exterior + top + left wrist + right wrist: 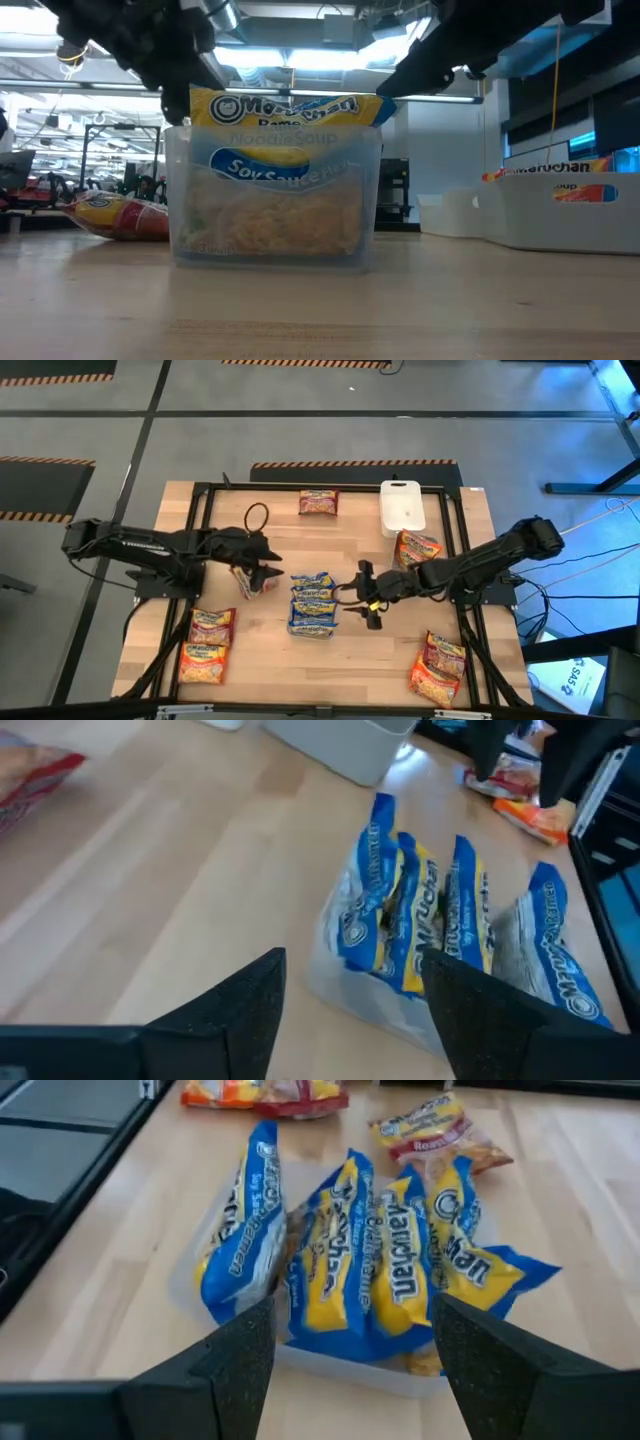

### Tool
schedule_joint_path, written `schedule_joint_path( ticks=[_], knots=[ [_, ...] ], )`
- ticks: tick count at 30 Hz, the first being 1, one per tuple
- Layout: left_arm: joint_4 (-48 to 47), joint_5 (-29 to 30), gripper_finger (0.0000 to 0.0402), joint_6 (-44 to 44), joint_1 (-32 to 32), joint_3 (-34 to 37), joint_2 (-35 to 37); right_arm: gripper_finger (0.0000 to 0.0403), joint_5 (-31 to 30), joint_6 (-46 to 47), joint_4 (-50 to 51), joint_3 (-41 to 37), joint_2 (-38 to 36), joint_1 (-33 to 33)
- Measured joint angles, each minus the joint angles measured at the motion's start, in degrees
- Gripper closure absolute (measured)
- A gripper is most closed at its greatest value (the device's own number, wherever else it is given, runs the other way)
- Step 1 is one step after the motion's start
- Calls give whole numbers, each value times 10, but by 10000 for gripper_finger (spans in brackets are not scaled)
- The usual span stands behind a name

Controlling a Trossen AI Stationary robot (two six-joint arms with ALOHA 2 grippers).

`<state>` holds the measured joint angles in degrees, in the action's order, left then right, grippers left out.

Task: Sort Maruchan noodles
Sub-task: Put the left orange noodle pack into the gray bin

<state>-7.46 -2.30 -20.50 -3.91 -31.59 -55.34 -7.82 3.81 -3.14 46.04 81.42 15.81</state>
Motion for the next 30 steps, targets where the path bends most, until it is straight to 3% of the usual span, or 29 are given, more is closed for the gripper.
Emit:
schedule_joint_path(
  ticks=[8,14,22,30],
  knots=[
    [-6,-108,134,13,2,-30,-36,155,25,7,2,0,1,0],
    [-164,-57,140,-44,110,-103,-36,155,23,3,3,0,7,0],
    [-303,-32,141,-318,296,-118,-36,155,-46,-61,-7,0,22,0],
    [-300,-47,141,-648,461,-112,-39,155,-73,-112,-45,1,34,-1]
  ],
)
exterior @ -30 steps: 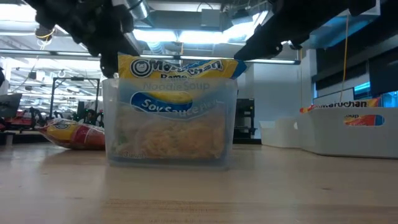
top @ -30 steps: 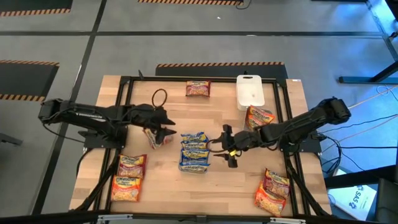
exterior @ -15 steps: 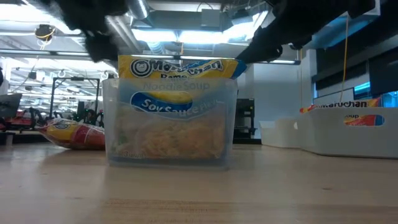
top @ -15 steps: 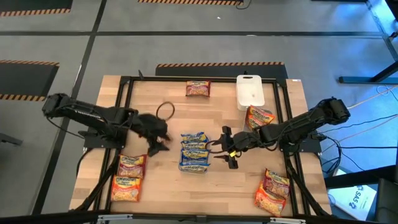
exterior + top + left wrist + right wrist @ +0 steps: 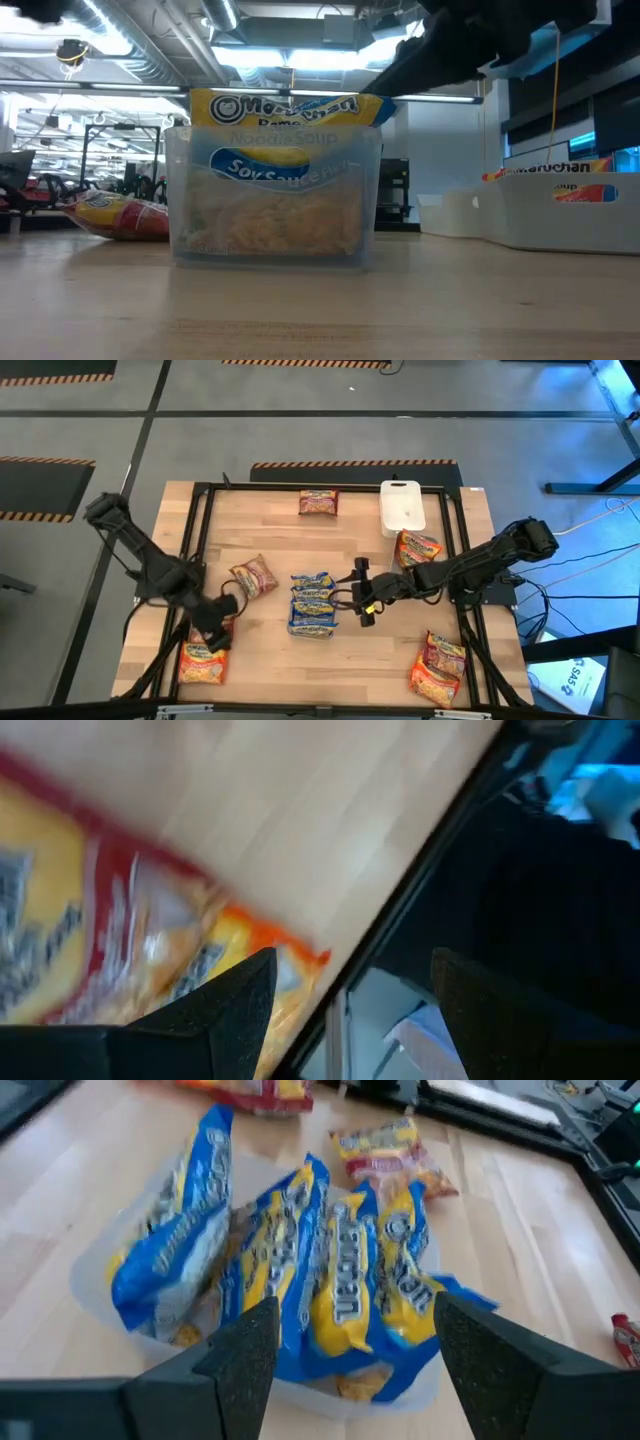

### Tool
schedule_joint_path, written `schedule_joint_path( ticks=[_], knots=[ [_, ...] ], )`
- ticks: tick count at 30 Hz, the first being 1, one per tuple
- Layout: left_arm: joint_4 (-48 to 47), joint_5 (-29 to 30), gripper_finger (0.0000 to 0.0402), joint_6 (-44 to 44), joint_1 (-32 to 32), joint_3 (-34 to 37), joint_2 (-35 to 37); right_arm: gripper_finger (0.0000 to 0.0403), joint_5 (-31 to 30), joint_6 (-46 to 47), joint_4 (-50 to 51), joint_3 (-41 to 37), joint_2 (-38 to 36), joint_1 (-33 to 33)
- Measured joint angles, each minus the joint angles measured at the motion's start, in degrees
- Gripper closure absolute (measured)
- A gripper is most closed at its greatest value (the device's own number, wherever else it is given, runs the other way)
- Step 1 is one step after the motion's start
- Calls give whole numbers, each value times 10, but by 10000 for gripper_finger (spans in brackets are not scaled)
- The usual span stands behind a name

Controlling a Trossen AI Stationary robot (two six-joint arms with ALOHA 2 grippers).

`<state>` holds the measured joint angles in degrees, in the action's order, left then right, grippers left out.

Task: Sort Maruchan noodles
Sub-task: Put the left orange noodle pack into the gray bin

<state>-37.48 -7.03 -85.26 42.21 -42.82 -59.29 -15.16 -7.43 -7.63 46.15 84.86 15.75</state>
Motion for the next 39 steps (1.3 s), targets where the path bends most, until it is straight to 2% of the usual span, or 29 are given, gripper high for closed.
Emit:
schedule_joint_path(
  ticks=[6,13,21,26,28,30,33,36,39],
  knots=[
    [47,11,141,-129,84,55,-27,155,-3,1,0,-1,7,0],
    [48,6,141,-130,74,100,-41,155,-8,-1,-17,0,14,0],
    [-36,22,142,-47,31,113,-38,155,-7,12,-25,0,14,0],
    [-63,106,142,43,-19,115,-24,155,-7,16,-28,0,14,0],
    [-65,112,142,76,-39,116,-16,155,-7,17,-27,0,14,0],
    [-63,90,142,104,-55,117,-7,155,-7,18,-28,0,14,0],
    [-56,15,141,119,-60,117,8,155,-7,24,-28,0,14,0],
    [-55,-67,141,120,-49,117,17,155,-7,30,-28,0,14,0],
    [-55,-121,141,121,-26,117,14,155,-7,31,-28,0,14,0]
  ],
)
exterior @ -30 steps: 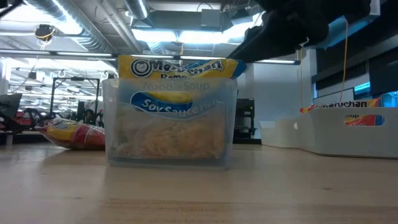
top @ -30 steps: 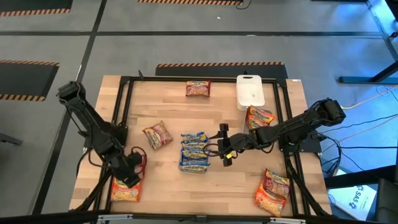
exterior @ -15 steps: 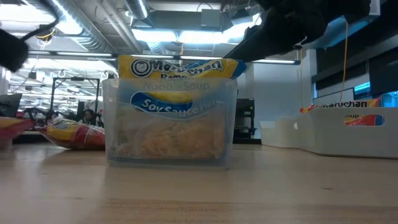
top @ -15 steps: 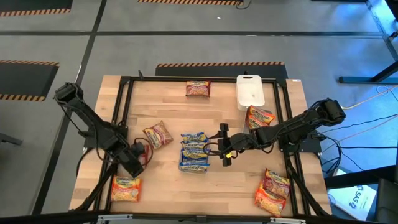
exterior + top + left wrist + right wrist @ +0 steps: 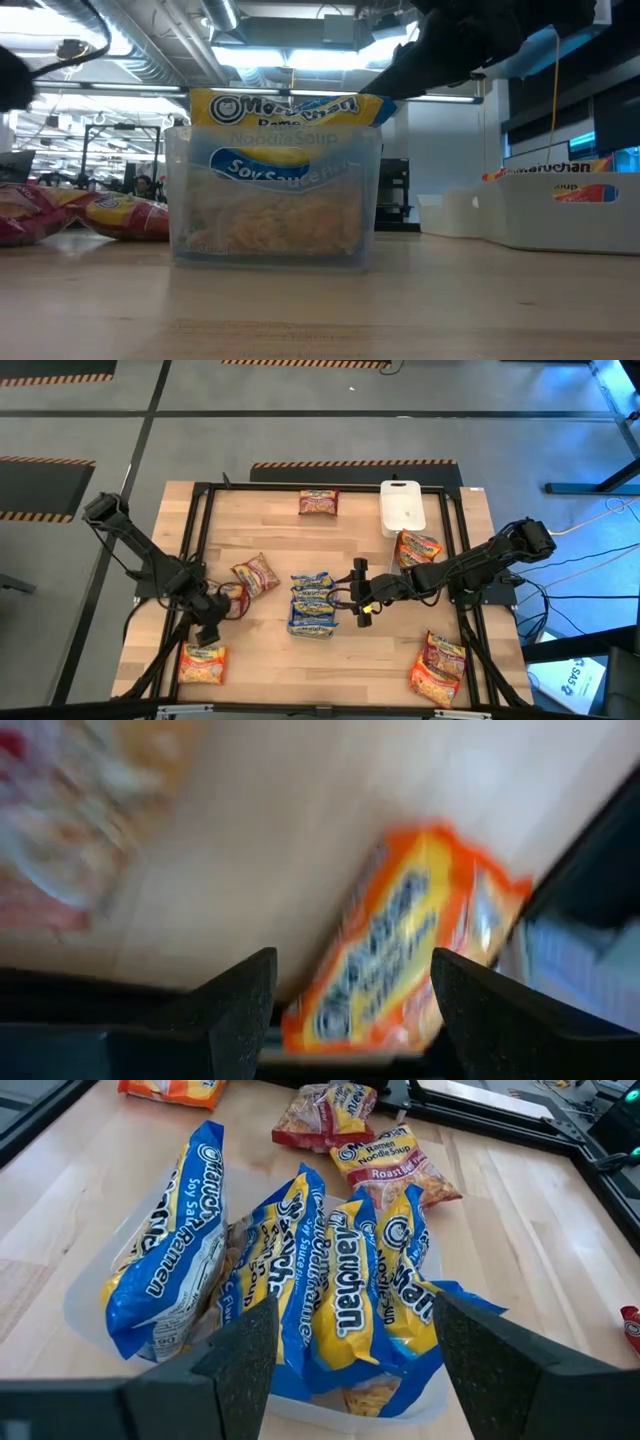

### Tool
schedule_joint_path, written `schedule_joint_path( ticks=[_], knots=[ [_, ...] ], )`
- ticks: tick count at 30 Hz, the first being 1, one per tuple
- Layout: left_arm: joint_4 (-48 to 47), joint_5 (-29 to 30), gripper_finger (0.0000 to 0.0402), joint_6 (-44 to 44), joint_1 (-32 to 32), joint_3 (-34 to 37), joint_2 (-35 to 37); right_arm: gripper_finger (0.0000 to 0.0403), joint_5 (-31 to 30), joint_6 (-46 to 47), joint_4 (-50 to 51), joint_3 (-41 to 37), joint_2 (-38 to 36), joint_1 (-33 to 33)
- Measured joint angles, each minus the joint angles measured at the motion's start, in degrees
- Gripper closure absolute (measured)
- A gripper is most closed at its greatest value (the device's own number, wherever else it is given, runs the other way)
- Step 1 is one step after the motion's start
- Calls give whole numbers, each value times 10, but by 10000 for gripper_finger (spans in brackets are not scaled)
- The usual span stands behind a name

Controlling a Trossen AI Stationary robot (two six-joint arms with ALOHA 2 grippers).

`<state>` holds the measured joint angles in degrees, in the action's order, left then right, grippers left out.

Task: Sort Maruchan noodles
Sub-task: Put the left orange noodle pack into the gray bin

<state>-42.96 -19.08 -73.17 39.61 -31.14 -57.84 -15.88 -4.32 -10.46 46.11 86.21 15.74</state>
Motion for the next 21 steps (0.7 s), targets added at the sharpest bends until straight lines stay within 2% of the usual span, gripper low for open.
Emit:
schedule_joint_path(
  ticks=[7,13,16,21],
  knots=[
    [61,-27,148,-1,53,35,-27,155,-2,13,-5,0,0,0],
    [136,10,149,20,80,61,-65,155,-5,17,-8,0,1,0],
    [142,9,149,32,91,61,-93,155,-3,17,-17,0,9,0],
    [220,-4,150,29,105,60,-133,155,0,17,-34,0,30,0]
  ],
)
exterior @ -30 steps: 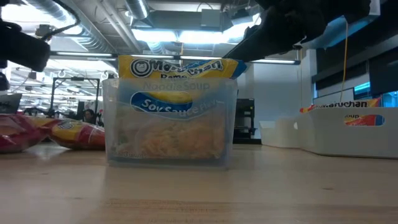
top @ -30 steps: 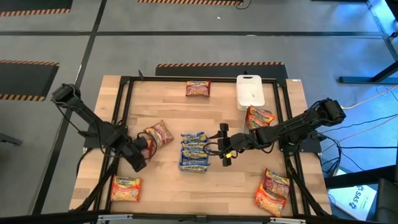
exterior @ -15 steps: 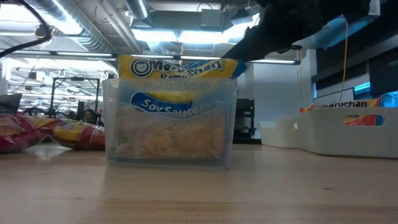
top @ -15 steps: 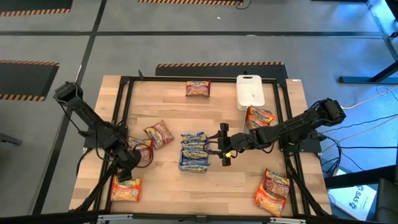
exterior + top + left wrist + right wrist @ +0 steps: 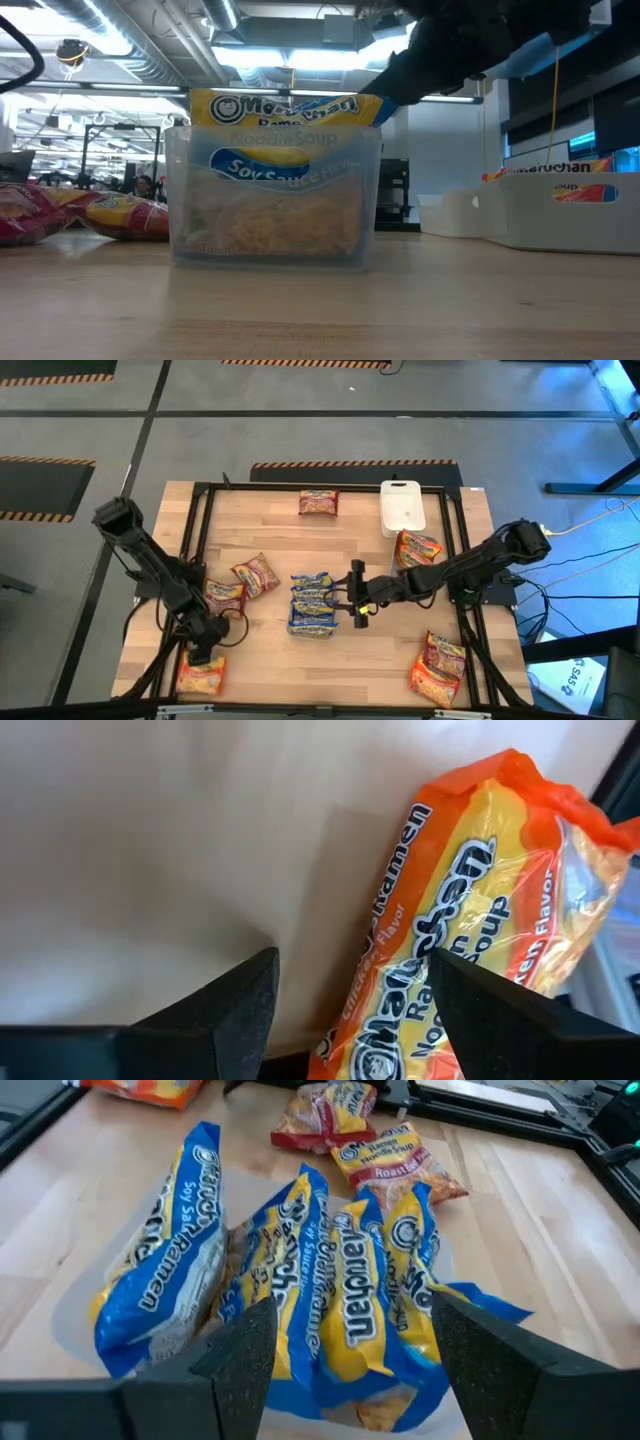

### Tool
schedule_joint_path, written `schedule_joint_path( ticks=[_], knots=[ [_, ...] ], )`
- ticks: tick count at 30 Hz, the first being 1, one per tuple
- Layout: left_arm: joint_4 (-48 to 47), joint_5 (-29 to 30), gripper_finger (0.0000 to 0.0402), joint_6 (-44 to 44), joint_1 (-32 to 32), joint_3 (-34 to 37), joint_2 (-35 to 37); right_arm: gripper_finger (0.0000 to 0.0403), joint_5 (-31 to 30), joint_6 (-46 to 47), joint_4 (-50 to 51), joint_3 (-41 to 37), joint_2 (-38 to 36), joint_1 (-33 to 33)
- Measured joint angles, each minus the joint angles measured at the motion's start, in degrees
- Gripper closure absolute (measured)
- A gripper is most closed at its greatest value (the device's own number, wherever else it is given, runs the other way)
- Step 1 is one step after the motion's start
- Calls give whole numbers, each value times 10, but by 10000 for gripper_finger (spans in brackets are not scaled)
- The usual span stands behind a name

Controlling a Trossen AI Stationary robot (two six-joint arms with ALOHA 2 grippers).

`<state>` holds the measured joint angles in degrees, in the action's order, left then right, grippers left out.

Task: Sort Maruchan noodles
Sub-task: Put the left orange noodle pack into the gray bin

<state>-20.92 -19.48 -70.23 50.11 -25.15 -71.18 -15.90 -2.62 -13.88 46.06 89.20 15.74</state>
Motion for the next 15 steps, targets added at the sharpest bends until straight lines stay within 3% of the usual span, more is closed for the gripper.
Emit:
schedule_joint_path(
  ticks=[11,15],
  knots=[
    [29,-65,174,-76,-3,0,23,155,-14,7,2,0,11,0],
    [52,-29,174,-87,8,0,24,155,-15,7,3,0,11,0]
  ],
)
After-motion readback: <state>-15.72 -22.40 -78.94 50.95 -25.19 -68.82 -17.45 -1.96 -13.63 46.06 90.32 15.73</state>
